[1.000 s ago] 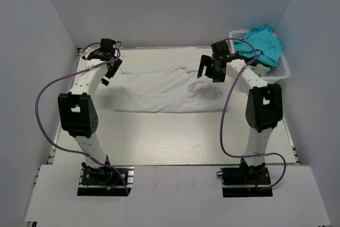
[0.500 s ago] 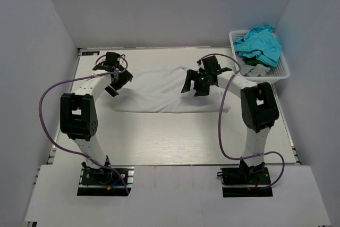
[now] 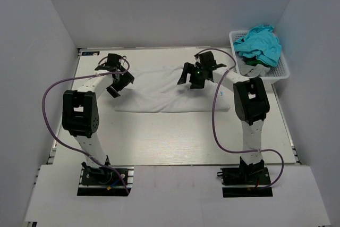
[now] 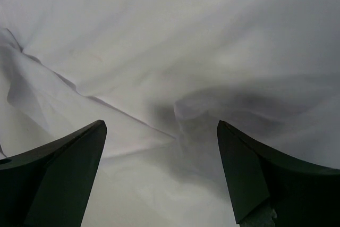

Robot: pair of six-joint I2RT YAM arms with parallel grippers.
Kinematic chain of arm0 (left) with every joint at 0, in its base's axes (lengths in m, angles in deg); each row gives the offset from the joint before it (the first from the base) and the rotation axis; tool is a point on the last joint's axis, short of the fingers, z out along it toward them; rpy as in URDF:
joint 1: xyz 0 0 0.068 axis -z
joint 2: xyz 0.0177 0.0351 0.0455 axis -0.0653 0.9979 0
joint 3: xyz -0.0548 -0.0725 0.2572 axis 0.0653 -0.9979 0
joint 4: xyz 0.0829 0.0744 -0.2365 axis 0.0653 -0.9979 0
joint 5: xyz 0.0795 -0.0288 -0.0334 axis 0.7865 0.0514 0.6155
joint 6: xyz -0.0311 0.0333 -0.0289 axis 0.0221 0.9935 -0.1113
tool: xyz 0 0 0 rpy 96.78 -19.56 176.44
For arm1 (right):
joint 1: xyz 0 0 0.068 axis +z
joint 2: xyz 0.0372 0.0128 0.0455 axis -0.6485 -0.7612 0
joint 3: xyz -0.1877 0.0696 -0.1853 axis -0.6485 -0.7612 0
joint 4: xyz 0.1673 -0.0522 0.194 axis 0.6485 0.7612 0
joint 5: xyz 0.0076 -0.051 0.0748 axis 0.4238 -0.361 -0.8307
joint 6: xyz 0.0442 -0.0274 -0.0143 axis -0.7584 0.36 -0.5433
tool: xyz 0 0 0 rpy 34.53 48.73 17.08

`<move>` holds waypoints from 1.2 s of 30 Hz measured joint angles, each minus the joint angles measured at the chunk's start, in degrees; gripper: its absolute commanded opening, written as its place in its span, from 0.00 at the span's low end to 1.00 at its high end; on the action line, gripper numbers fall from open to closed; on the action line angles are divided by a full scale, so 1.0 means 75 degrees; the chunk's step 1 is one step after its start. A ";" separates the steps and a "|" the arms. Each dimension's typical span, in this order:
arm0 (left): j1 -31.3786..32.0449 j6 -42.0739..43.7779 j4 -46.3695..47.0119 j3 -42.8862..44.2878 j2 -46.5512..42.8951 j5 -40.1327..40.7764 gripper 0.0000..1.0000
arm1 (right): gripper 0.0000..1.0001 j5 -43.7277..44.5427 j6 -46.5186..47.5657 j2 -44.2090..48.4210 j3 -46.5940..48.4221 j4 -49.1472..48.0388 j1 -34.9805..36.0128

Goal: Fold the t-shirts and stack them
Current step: Fold the flattened tshirt in 1/3 of the way

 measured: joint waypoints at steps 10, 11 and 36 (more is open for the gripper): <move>0.0023 0.0125 0.0609 -0.0801 0.0085 -0.0291 1.00 | 0.90 0.1533 0.0052 0.2885 -0.2987 -0.0117 -0.0280; 0.0023 0.0122 0.0609 -0.0860 0.0149 -0.0309 1.00 | 0.90 0.1647 0.0058 0.3034 -0.3197 -0.0154 -0.0356; 0.0032 0.0472 -0.0396 -0.2643 -0.2296 -0.0175 1.00 | 0.90 0.2104 0.0726 0.5598 -0.5531 0.1338 -0.0347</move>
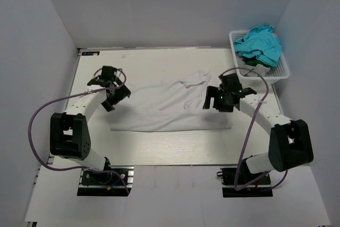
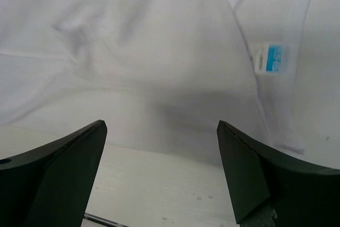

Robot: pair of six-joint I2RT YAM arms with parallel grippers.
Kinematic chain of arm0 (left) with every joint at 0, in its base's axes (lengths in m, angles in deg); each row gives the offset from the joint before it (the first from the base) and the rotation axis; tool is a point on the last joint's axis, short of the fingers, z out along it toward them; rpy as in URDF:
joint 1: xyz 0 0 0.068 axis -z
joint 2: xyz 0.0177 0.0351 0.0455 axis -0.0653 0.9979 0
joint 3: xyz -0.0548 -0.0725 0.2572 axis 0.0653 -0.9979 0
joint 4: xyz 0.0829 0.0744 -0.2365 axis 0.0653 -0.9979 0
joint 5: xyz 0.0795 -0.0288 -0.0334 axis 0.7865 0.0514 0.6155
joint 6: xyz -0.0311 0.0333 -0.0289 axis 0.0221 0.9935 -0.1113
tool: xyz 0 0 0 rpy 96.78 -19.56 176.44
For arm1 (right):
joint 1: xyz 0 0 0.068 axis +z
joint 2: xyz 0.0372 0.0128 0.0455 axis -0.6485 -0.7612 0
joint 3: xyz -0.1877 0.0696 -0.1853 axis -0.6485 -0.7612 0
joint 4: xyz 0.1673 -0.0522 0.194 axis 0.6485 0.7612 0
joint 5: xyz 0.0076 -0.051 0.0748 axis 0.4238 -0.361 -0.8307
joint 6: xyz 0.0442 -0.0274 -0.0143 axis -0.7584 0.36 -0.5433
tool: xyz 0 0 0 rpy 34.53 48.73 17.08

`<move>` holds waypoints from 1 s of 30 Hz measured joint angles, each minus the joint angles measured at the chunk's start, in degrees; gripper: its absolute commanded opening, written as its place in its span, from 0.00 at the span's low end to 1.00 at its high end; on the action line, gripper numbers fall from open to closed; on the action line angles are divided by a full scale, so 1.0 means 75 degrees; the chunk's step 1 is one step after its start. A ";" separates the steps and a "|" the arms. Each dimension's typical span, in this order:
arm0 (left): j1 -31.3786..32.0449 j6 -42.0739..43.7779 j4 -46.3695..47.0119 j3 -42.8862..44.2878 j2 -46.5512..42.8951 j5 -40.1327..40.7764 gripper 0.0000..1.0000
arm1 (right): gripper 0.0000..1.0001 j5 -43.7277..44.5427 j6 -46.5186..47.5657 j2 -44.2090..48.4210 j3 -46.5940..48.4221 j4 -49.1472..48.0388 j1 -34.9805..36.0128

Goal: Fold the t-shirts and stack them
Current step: Fold the flattened tshirt in 1/3 of the way, then grap the side of the flattened tshirt furthest away from the robot with both arms

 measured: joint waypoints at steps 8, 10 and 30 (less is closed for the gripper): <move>-0.0146 0.0201 -0.0073 0.2369 0.0224 0.1492 1.00 | 0.90 0.0417 0.0536 -0.0635 0.2990 0.0157 0.0003; -0.0207 0.0221 -0.0108 0.2774 0.0638 0.1737 1.00 | 0.90 0.0583 0.0580 -0.1201 0.3692 0.0283 0.0003; -0.0440 0.0857 0.0032 0.4613 0.4570 0.1664 0.00 | 0.90 0.1145 0.0644 -0.5327 0.7324 0.1306 -0.0117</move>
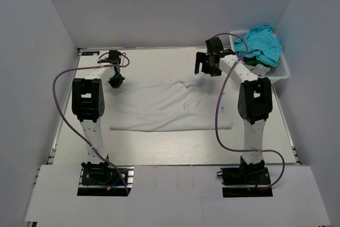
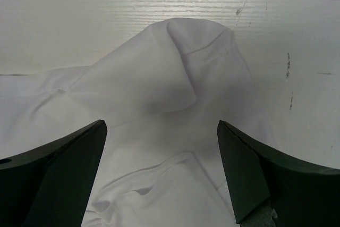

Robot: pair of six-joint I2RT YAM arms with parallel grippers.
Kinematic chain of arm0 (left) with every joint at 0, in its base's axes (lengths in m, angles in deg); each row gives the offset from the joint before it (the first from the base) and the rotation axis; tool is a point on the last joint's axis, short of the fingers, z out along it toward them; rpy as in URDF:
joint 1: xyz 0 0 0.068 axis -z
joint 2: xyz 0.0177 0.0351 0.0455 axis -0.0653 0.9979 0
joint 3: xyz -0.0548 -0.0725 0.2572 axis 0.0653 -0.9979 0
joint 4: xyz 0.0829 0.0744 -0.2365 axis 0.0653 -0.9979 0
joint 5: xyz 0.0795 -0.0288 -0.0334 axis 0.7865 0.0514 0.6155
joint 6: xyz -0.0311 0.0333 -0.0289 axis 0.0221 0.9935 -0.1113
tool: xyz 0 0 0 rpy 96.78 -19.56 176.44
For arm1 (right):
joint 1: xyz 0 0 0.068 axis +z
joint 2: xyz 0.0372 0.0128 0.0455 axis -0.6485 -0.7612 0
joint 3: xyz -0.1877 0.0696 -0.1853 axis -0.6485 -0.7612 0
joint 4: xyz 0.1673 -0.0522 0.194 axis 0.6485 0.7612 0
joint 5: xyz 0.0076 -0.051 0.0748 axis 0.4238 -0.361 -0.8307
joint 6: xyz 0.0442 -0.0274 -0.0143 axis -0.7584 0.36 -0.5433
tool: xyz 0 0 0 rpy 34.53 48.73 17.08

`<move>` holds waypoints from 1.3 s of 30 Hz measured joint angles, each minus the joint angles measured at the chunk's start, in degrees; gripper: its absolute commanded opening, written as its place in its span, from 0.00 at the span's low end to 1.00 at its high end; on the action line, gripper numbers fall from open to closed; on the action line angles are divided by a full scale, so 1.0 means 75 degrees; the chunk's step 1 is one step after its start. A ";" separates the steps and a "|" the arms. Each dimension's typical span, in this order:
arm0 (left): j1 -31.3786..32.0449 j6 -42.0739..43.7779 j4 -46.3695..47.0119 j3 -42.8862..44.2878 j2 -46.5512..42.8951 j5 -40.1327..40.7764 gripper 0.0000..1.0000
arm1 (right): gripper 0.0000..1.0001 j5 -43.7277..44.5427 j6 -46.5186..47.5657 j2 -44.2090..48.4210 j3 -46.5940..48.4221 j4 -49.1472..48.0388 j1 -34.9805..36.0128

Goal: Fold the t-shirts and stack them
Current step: Grap the side of the flattened tshirt furthest away from the robot with both arms

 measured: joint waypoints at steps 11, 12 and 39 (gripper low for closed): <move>-0.0029 0.0221 0.0251 -0.0055 0.0017 -0.0251 0.00 | 0.69 -0.0163 0.0122 -0.0898 0.0420 0.0017 -0.0134; -0.0029 0.0227 0.0286 -0.0076 0.0003 -0.0262 0.00 | 0.67 -0.0169 0.0108 -0.0944 0.0428 0.0012 -0.0134; 0.0029 0.0239 0.0452 -0.0816 -0.0766 -0.0676 0.00 | 0.00 -0.0641 -0.0522 0.0434 -0.1367 -0.0769 -0.0131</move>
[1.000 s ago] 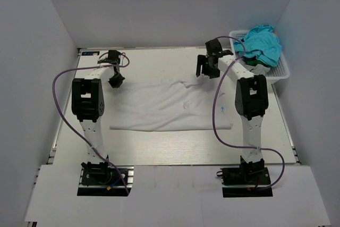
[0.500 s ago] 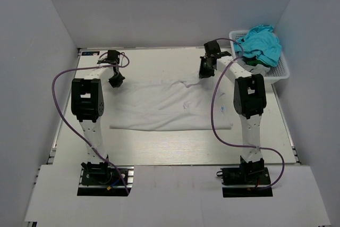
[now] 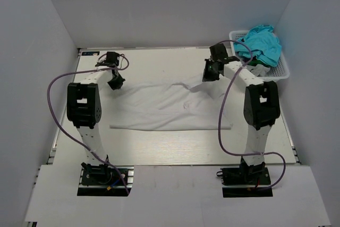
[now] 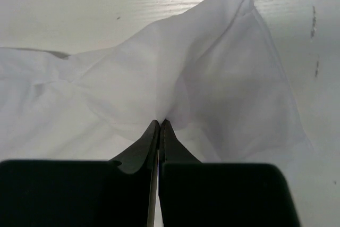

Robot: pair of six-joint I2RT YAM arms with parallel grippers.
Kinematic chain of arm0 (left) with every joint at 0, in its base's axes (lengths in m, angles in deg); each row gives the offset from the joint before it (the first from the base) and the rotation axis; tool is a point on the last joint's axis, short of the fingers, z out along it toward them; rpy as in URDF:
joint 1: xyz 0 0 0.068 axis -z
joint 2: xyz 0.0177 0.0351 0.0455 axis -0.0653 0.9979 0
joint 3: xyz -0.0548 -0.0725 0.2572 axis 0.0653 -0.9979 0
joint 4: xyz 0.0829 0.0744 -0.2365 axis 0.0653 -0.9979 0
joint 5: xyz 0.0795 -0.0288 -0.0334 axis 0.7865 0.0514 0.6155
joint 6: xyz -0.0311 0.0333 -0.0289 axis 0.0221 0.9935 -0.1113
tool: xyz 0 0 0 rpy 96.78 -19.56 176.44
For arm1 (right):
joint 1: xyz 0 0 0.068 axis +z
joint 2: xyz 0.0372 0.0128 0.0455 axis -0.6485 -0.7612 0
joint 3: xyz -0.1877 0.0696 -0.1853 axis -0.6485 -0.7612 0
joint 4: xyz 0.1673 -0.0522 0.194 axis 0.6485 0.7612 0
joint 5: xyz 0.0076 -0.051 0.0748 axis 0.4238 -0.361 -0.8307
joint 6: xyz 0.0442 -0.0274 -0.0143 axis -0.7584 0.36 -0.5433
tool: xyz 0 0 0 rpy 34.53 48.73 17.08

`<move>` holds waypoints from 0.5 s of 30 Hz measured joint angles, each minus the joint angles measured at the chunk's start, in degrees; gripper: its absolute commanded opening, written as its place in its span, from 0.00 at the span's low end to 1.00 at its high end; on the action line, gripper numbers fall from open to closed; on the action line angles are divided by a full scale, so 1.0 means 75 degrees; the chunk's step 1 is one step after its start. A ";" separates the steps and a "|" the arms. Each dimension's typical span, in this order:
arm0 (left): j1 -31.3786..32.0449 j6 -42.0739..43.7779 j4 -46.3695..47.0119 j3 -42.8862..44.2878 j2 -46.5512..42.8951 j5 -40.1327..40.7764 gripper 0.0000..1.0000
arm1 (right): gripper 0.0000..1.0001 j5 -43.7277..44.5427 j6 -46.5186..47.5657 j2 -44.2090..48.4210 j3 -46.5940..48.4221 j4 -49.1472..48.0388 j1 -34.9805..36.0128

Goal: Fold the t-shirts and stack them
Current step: Grap the side of the flattened tshirt furthest away from the robot with both arms, then fold the other side of the tshirt into a rectangle

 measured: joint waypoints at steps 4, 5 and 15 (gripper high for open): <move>0.0038 -0.0207 0.0122 -0.0766 -0.0979 0.0052 0.00 | 0.00 -0.0082 -0.0029 0.1489 -0.1040 -0.0131 -0.0003; 0.0044 -0.0254 0.0149 -0.0918 -0.1207 0.0055 0.00 | 0.00 -0.0102 -0.0041 0.1833 -0.1271 -0.0192 -0.0003; 0.0050 -0.0772 0.0694 -0.2512 -0.2879 0.0052 0.00 | 0.00 -0.0239 -0.0353 0.4103 -0.3599 -0.0163 -0.0003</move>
